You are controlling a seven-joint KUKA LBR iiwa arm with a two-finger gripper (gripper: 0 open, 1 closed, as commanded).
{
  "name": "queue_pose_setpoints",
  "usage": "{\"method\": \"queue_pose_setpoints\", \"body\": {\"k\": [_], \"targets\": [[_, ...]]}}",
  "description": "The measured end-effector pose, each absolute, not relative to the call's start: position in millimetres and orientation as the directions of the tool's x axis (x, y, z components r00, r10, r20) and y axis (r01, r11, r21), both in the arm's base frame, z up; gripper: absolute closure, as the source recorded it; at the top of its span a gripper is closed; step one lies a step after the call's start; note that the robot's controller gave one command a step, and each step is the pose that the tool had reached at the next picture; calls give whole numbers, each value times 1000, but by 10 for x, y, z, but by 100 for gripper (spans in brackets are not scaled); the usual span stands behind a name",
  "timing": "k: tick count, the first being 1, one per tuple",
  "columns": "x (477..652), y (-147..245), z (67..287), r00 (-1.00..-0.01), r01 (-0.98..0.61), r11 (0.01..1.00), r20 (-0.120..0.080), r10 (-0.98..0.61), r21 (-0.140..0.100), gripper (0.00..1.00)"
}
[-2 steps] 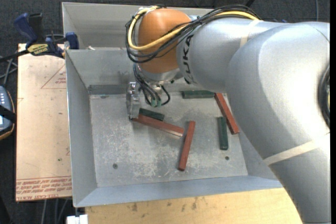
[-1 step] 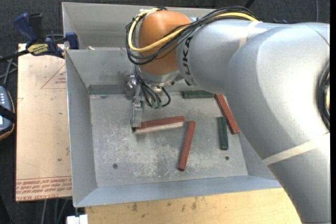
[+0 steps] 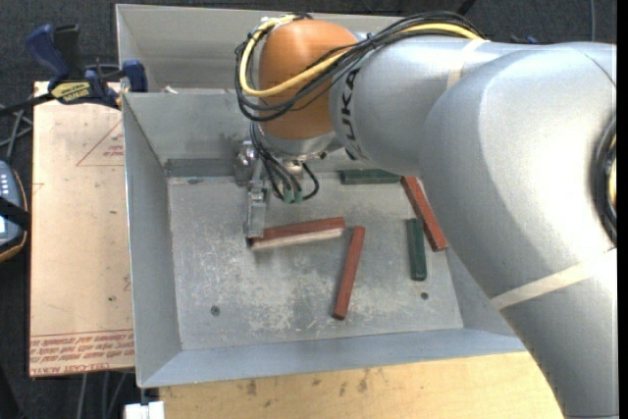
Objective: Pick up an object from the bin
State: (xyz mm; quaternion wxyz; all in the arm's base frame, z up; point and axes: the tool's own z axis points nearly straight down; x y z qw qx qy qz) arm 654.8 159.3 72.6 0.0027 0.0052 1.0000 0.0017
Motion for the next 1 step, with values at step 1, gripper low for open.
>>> {"method": "queue_pose_setpoints", "body": {"k": [1], "targets": [[6378,1366,754,-998,-69,998,-6,-68,5,0]]}}
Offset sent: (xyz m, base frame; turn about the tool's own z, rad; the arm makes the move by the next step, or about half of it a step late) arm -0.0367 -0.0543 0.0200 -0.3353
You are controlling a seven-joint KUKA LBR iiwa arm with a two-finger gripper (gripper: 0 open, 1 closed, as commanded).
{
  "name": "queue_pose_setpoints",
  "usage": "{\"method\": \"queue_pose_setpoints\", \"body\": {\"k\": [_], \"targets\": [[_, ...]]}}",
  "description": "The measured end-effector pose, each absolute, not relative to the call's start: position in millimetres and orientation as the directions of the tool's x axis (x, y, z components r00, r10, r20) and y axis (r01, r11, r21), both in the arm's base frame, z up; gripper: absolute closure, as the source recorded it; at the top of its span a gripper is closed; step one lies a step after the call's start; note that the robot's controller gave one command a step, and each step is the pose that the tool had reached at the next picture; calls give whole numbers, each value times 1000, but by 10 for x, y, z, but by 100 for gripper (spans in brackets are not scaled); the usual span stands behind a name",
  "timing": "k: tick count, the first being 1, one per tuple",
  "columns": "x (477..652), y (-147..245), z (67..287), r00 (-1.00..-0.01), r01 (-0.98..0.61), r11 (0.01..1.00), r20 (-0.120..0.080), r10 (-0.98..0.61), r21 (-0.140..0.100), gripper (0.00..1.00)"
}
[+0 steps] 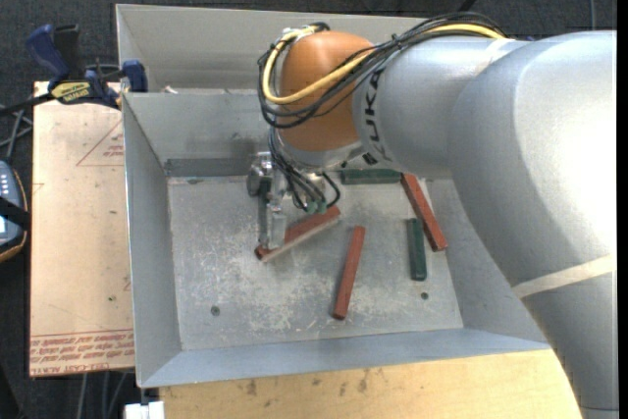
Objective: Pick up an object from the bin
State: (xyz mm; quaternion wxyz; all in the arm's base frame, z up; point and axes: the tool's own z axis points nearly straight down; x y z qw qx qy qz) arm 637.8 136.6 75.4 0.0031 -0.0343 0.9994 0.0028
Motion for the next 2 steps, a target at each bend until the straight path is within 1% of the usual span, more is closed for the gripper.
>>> {"method": "queue_pose_setpoints", "body": {"k": [1,2], "targets": [[6226,1041,874,-956,-293,956,0,-293,-1,0],[6533,1030,755,-802,-598,802,-7,-598,0,100]]}}
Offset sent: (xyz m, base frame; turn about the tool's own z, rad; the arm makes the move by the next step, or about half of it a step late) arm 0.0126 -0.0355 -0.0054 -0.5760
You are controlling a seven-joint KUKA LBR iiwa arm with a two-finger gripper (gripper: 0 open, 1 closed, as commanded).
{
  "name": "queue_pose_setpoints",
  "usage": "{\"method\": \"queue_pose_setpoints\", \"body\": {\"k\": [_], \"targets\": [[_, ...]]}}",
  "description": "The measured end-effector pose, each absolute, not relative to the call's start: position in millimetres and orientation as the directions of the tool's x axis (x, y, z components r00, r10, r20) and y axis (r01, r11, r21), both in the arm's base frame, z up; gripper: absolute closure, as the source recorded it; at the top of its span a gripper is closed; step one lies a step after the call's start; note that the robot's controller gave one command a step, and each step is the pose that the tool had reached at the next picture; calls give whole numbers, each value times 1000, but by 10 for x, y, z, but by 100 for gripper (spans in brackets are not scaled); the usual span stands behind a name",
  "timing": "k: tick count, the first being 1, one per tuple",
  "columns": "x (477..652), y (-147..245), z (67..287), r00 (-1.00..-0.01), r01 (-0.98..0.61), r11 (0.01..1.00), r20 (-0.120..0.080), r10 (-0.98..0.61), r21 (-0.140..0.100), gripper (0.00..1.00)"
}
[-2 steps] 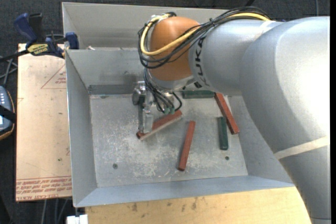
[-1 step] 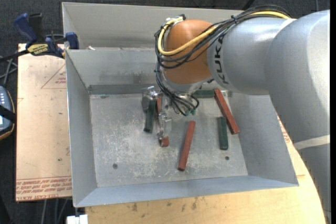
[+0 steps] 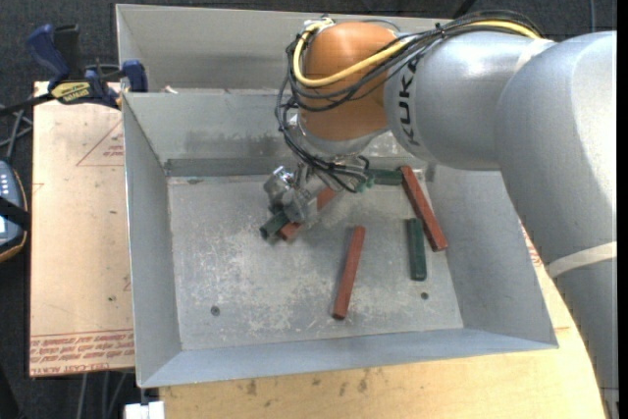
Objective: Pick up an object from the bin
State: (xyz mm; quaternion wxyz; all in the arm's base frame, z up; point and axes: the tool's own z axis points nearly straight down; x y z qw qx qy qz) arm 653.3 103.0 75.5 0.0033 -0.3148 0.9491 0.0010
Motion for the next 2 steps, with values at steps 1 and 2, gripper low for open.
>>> {"method": "queue_pose_setpoints", "body": {"k": [1,2], "targets": [[6533,1029,754,-802,-598,802,-7,-598,0,100],[6414,1100,2112,-726,-687,726,-5,-687,-1,100]]}}
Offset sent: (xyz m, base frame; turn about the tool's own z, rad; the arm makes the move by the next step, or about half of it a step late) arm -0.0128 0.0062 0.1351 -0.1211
